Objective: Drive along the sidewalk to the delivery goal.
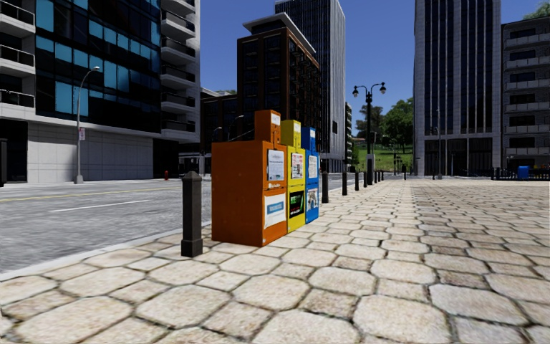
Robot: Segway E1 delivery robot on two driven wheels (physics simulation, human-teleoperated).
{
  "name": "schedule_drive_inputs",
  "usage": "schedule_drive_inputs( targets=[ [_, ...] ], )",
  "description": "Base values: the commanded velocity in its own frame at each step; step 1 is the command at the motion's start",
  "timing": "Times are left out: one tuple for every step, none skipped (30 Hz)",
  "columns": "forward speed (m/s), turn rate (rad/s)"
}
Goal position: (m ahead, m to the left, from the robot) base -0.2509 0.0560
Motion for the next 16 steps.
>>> schedule_drive_inputs(
  targets=[
    [0.0, 0.0],
    [0.0, 0.0],
    [0.0, 0.0],
    [0.0, 0.0],
    [0.0, 0.0],
    [0.0, 0.0],
    [0.0, 0.0],
    [0.0, 0.0],
    [0.0, 0.0],
    [0.0, 0.0],
    [0.0, 0.0],
    [0.0, 0.0],
    [0.0, 0.0],
    [0.0, 0.0],
    [0.0, 0.0],
    [0.0, 0.0]
  ],
)
